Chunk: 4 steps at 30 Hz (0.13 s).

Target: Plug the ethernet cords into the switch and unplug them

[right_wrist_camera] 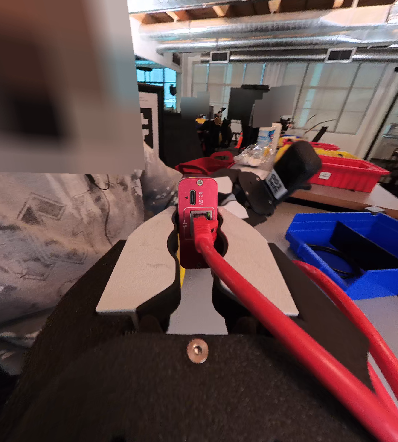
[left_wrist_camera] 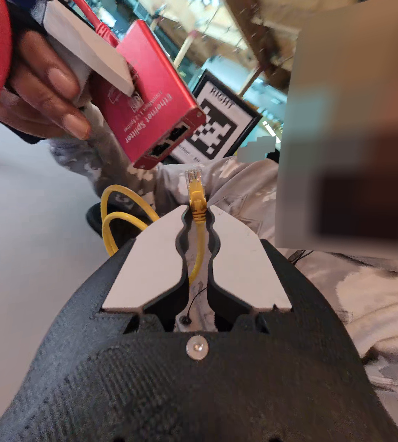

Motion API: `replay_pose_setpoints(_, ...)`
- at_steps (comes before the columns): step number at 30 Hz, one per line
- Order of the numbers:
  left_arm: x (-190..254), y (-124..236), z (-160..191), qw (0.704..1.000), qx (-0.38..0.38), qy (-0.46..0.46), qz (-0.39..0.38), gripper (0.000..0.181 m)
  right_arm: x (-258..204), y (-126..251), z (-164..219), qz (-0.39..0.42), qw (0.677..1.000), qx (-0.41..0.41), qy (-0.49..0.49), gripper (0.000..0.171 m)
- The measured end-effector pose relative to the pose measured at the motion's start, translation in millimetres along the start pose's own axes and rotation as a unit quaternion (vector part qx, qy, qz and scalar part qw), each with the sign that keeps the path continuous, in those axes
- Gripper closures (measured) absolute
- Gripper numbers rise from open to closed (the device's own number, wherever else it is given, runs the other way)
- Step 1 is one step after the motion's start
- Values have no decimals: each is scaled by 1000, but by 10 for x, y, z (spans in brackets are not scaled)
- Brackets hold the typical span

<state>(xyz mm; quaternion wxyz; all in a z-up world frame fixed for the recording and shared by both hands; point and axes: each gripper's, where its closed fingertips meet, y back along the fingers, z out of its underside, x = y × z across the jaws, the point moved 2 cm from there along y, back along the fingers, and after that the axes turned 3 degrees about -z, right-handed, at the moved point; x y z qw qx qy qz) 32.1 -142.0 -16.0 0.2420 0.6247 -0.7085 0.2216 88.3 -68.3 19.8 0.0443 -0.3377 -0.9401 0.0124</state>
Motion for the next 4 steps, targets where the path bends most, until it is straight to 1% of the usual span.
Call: replay_pose_setpoints(4, -61, -94, 93, 997, 10, 47, 53, 169, -77, -119, 98, -40, 998, -38, -10, 144)
